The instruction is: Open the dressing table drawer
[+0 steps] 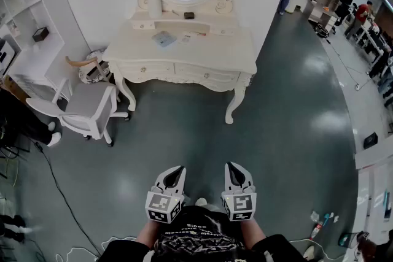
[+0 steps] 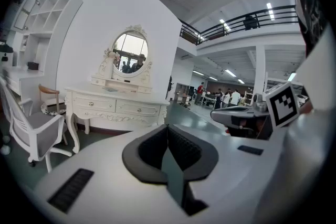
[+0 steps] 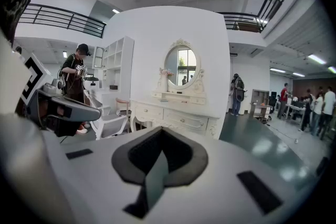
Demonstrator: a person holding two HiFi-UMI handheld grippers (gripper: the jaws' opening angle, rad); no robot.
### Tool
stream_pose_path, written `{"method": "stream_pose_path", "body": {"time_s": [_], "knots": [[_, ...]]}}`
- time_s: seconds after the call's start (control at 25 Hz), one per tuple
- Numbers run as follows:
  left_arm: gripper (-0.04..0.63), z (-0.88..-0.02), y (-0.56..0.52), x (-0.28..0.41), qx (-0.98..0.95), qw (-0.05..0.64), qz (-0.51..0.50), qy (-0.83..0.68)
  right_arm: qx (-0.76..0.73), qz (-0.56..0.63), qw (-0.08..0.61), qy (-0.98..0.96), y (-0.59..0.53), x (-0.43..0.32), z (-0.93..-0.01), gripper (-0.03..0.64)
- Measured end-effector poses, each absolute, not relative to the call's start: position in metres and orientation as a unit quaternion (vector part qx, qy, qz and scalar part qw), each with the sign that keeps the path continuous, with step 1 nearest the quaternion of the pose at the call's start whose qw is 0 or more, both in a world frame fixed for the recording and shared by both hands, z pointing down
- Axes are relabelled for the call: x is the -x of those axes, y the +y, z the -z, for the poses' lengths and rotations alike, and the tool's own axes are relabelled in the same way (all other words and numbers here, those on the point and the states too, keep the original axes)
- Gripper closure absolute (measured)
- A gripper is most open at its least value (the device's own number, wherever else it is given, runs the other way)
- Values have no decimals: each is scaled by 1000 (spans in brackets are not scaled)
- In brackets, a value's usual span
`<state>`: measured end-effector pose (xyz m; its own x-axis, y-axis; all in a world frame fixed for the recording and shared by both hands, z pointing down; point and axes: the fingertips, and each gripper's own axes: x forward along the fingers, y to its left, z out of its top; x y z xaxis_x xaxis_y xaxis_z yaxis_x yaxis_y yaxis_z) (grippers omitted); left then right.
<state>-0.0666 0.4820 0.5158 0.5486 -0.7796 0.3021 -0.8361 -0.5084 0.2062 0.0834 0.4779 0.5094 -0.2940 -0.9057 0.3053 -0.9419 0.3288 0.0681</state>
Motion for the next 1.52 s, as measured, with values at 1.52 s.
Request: {"method": "stream_pose_path", "body": {"time_s": [1.52], "knots": [[578, -519, 340, 130, -861, 183, -54, -471, -580, -78, 134, -800, 351, -25, -517, 604]]}}
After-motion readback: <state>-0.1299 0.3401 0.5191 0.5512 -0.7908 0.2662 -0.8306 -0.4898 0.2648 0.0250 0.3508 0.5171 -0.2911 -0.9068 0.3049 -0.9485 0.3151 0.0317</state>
